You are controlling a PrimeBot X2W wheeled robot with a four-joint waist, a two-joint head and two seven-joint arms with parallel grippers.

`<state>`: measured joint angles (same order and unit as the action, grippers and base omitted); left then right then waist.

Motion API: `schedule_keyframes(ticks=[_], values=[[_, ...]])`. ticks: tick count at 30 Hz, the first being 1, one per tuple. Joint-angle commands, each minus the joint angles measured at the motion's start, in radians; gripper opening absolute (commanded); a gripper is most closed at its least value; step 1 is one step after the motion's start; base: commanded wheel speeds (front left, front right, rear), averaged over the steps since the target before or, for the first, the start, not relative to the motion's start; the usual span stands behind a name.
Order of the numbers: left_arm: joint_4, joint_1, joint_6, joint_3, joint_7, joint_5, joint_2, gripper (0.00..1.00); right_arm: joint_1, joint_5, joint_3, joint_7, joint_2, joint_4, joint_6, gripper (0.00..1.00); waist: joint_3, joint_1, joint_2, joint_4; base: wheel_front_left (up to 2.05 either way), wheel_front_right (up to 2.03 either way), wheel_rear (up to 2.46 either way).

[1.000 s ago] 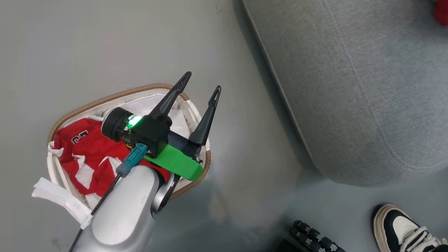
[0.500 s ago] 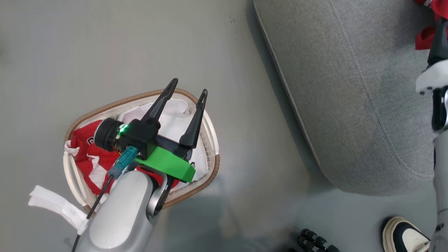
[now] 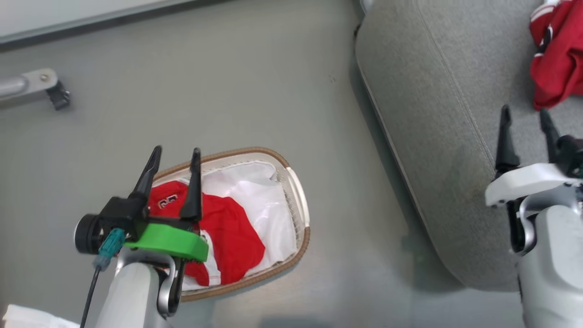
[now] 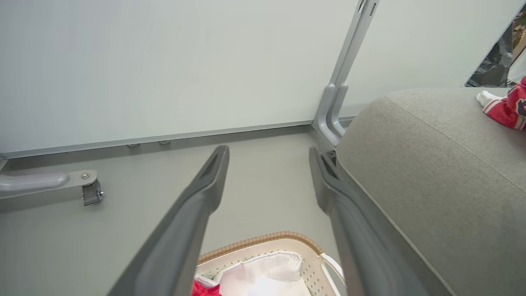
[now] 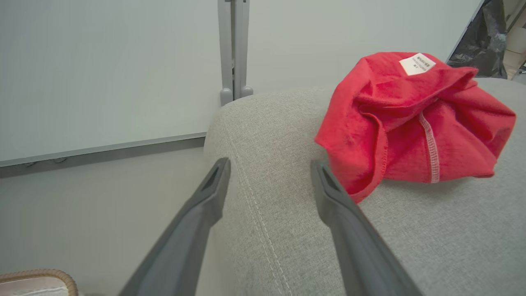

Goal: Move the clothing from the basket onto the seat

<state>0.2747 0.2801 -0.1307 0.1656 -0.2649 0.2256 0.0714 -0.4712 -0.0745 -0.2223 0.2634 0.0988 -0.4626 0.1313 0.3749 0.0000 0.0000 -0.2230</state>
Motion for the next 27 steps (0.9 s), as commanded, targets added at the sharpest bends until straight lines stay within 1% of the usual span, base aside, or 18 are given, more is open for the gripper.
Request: schedule_keyframes(ticks=[1, 5, 7, 15, 22, 27], values=[[0.009, -0.024, 0.002, -0.02, 0.001, -0.016, -0.009, 1.0, 0.025, -0.007, 0.017, 0.002, -0.008, 0.008, -0.001, 1.0, -0.064, 0.0, 0.0, 0.066, 0.0, 0.0, 0.0], [0.026, -0.04, 0.012, -0.076, 0.001, -0.024, -0.016, 1.0, 0.049, -0.013, 0.084, 0.002, -0.025, 0.023, -0.001, 1.0, -0.094, 0.0, 0.0, 0.115, 0.0, 0.0, 0.0], [0.034, -0.045, 0.016, -0.089, 0.001, -0.026, -0.019, 1.0, 0.062, -0.006, 0.117, 0.002, -0.032, 0.024, -0.001, 1.0, -0.109, 0.0, 0.0, 0.144, 0.0, 0.0, 0.0], [0.073, -0.081, 0.044, -0.089, 0.001, 0.016, -0.02, 1.0, 0.09, -0.012, 0.194, 0.002, -0.043, 0.018, -0.001, 1.0, -0.16, 0.0, 0.0, 0.231, 0.0, 0.0, 0.0], [0.086, -0.125, 0.056, -0.098, 0.001, 0.014, -0.02, 1.0, 0.129, -0.04, 0.233, 0.002, -0.045, 0.01, -0.001, 1.0, -0.201, 0.0, 0.0, 0.265, 0.0, 0.0, 0.0], [0.089, -0.158, 0.068, -0.107, 0.001, 0.006, -0.02, 1.0, 0.175, -0.069, 0.255, 0.002, -0.045, 0.006, -0.001, 1.0, -0.237, 0.0, 0.0, 0.271, 0.0, 0.0, 0.0]])
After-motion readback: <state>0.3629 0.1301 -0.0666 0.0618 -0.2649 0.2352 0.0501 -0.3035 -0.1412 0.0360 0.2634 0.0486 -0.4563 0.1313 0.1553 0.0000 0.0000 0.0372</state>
